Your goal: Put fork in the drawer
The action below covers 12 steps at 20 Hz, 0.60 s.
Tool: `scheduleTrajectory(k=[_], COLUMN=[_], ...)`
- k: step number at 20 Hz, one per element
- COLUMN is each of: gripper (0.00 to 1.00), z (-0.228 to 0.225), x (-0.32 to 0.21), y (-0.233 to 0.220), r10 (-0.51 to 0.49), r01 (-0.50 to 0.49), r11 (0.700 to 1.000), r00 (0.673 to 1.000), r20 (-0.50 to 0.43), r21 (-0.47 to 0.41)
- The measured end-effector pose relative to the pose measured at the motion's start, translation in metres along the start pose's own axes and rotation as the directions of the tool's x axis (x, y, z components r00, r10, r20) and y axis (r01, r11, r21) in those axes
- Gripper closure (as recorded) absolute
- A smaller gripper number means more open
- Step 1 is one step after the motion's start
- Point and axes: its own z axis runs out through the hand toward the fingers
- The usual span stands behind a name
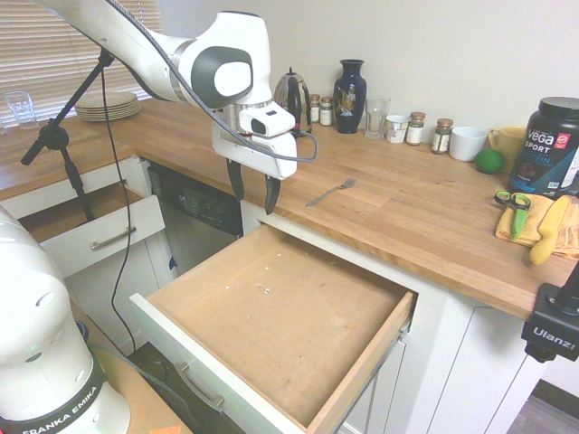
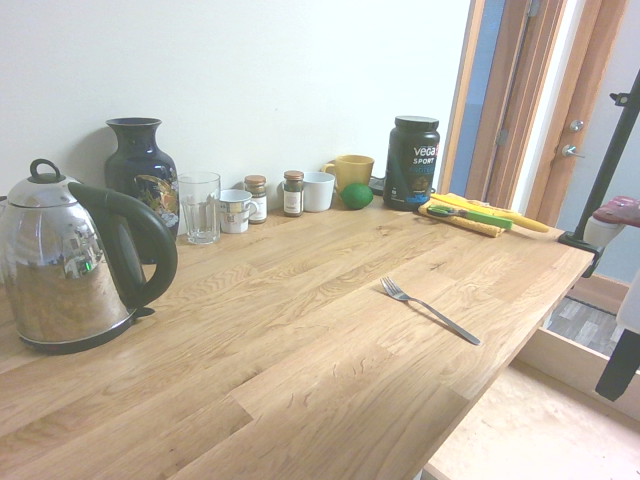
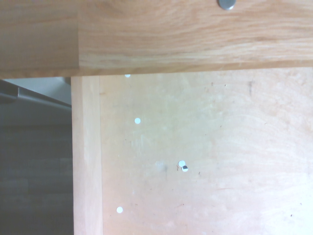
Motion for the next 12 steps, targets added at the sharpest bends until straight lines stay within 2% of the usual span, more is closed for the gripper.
scheduleTrajectory(k=[6, 12], gripper=[0.0, 0.0], z=[0.0, 0.003], x=[0.007, 0.041], y=[-0.008, -0.048], r10=[-0.007, 0.005], r01=[0.007, -0.005], r11=[1.0, 0.999], r00=[1.0, 1.0], r20=[-0.019, -0.015], r21=[0.024, 0.035])
